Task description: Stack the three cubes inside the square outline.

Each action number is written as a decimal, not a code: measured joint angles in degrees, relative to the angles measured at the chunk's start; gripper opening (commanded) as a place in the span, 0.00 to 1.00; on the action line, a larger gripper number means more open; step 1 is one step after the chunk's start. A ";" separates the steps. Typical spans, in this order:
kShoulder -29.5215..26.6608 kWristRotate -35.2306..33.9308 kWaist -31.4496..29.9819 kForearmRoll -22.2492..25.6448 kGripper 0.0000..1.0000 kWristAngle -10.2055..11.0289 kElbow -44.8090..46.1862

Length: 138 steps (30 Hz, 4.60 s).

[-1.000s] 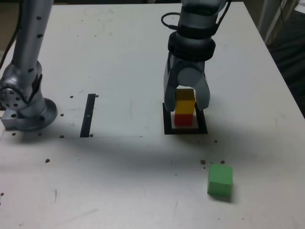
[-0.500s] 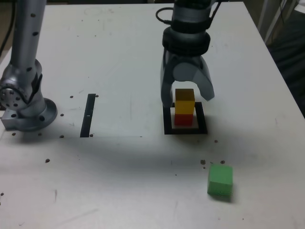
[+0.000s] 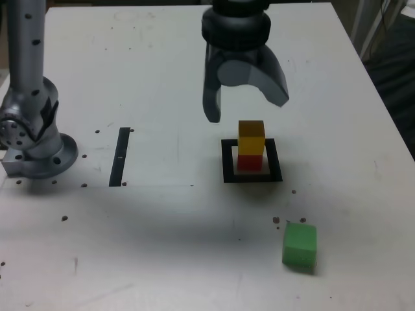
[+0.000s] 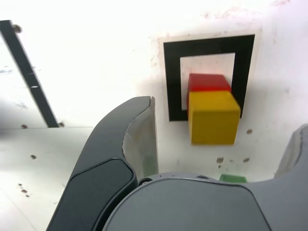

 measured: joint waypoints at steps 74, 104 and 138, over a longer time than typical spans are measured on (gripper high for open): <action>30.51 -10.67 -20.34 6.83 0.27 -8.71 -31.08; 24.59 -9.88 -20.62 10.54 0.22 -3.45 -30.66; 5.15 0.68 -1.08 12.88 0.23 -2.65 -17.34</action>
